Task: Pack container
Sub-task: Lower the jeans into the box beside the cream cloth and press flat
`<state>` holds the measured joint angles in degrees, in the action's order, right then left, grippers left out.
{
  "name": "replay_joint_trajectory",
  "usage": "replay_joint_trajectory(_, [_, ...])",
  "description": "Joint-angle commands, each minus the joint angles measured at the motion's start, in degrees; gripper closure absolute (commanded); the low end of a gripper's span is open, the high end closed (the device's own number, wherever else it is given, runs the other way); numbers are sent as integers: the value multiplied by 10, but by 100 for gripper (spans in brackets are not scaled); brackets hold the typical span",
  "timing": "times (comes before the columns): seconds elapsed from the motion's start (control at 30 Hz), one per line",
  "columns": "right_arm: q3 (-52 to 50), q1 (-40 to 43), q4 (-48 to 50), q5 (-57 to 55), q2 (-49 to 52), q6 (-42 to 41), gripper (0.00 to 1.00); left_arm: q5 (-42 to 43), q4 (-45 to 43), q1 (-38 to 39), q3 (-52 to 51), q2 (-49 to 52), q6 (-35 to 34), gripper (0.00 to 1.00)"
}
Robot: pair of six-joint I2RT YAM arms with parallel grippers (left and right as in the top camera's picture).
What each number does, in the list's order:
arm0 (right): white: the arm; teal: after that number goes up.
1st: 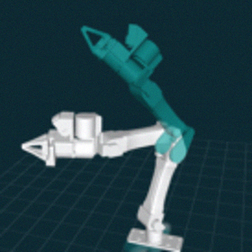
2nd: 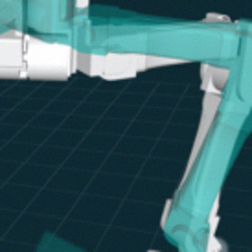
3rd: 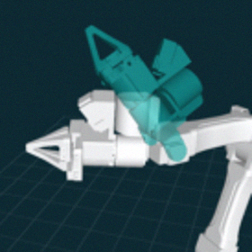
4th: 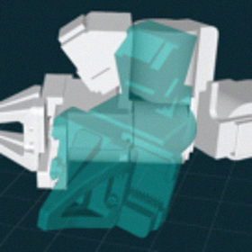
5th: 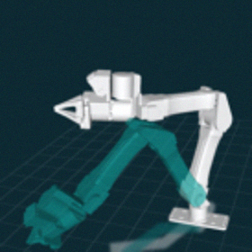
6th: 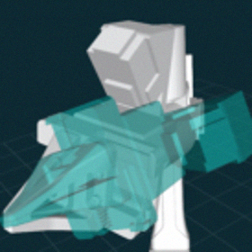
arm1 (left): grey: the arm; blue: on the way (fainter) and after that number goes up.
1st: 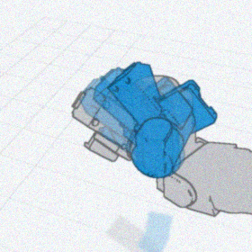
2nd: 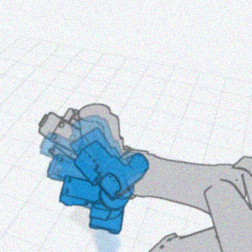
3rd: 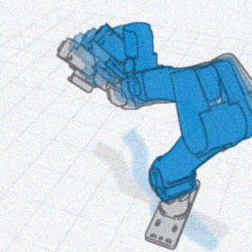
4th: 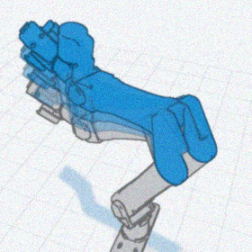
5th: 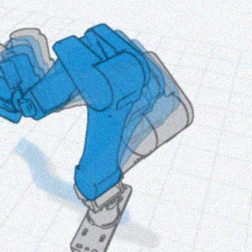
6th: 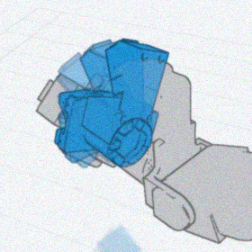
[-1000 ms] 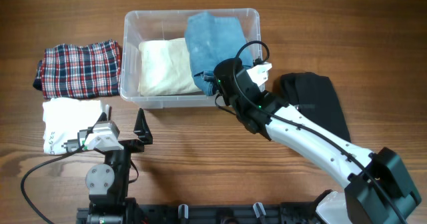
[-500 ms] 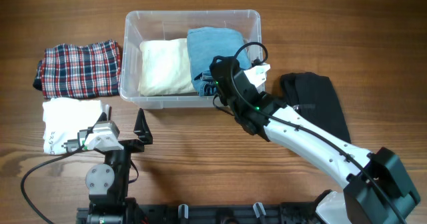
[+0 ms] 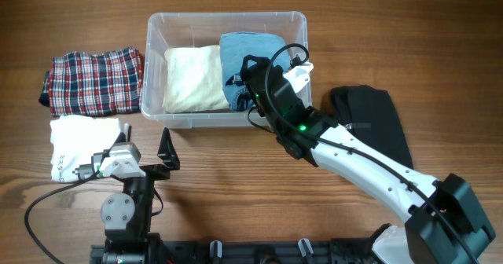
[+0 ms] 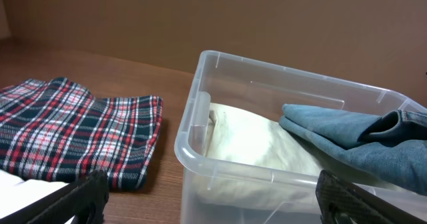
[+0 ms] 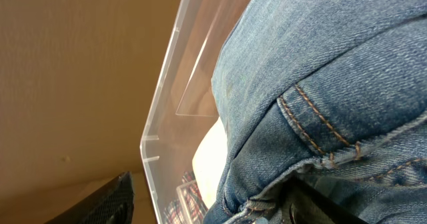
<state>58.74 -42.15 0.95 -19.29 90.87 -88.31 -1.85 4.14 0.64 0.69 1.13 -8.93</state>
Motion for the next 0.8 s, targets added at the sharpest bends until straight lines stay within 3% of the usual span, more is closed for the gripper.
replay_joint_trajectory(0.0, [11, -2, 7, 14, -19, 17, 28, -6, -2, 2, -4, -3, -4, 0])
replay_joint_trajectory(0.07, [11, -2, -8, 18, -22, 10, 23, -6, -2, 2, -4, -3, -4, 0])
replay_joint_trajectory(0.4, [11, 0, -88, 22, -109, 21, 20, -6, -2, 2, -4, -3, -4, 0])
replay_joint_trajectory(0.47, [11, 1, -88, 17, -115, 51, 30, -6, -2, 2, -4, -3, -4, 0])
replay_joint_trajectory(0.53, [10, 8, -91, 21, -114, 92, 60, -6, -2, 2, -4, -3, -4, 0])
replay_joint_trajectory(0.57, [10, 12, -99, 27, -111, 113, 88, -6, -2, 2, -4, -3, -4, 0])
replay_joint_trajectory(0.6, [10, 14, -101, 31, -108, 126, 96, -6, -2, 2, -4, -3, -4, 0])
replay_joint_trajectory(0.77, [10, 35, -92, 96, -99, 284, 96, -6, -2, 2, -4, -3, -4, 0])
